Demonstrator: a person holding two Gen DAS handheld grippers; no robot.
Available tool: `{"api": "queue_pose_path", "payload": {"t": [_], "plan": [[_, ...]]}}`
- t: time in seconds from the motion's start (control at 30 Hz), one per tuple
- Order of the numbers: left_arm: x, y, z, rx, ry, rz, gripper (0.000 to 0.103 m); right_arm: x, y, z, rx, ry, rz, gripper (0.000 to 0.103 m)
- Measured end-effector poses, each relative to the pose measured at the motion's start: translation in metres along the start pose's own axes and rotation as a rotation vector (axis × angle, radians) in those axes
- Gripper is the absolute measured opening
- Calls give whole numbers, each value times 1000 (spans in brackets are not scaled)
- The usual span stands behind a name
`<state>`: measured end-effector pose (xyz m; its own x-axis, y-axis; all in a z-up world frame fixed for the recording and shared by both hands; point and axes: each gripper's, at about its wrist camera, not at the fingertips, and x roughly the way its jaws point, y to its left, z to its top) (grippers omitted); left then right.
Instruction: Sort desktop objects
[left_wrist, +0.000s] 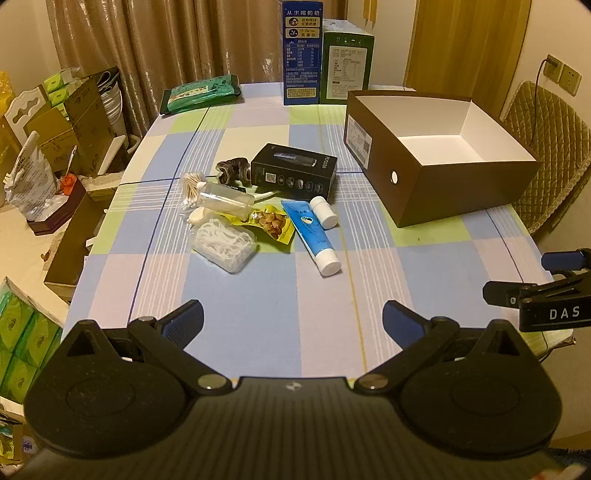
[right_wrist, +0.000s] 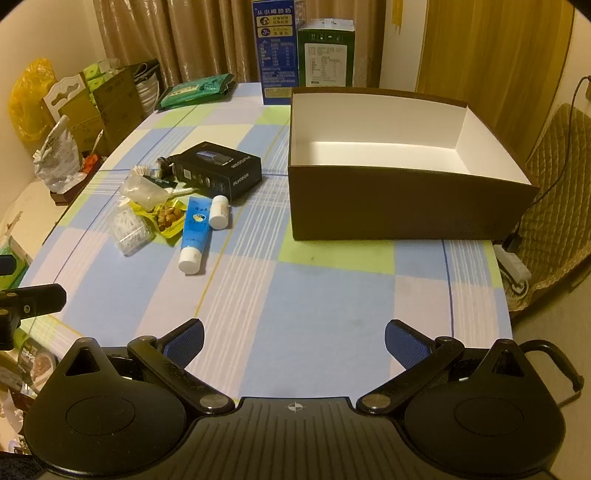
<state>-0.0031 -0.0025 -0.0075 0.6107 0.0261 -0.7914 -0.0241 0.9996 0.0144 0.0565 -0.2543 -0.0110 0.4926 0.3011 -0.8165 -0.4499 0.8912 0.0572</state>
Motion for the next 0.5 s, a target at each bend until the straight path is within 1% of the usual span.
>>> {"api": "queue_pose_path", "payload": {"t": [0.5], "plan": [[1,-2,0,-6,11,6,102,3,-2,1,-2,2,12,101]]}}
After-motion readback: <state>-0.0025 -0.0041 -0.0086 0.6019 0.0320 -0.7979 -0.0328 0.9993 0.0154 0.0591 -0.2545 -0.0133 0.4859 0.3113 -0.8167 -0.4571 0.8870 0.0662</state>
